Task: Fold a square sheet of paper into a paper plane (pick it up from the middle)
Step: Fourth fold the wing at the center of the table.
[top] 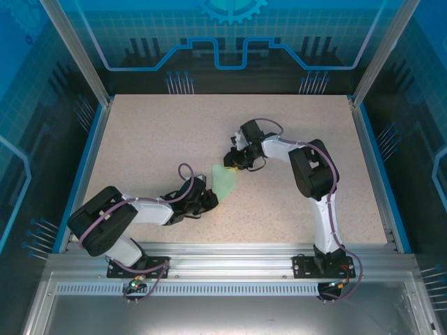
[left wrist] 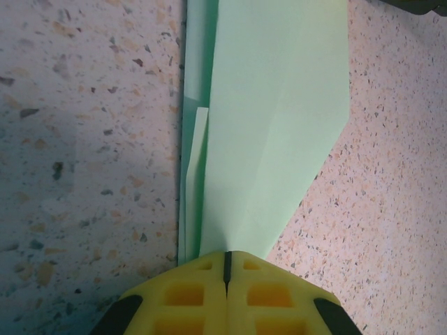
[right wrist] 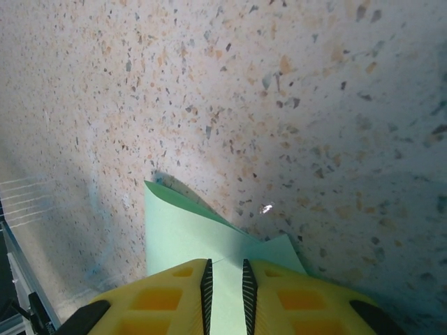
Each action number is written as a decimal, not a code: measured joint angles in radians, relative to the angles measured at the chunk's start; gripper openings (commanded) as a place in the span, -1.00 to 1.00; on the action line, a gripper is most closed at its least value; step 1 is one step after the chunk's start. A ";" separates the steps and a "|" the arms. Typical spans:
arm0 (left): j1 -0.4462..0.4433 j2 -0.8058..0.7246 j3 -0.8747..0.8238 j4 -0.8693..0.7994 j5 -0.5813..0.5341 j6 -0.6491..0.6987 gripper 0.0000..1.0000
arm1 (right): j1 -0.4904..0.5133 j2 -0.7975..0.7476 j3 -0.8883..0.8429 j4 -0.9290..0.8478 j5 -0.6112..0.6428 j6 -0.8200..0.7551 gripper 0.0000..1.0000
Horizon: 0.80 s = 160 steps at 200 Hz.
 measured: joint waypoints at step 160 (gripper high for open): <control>0.000 -0.028 0.001 -0.050 -0.001 0.003 -0.91 | 0.039 -0.243 -0.131 -0.021 0.061 -0.047 -0.56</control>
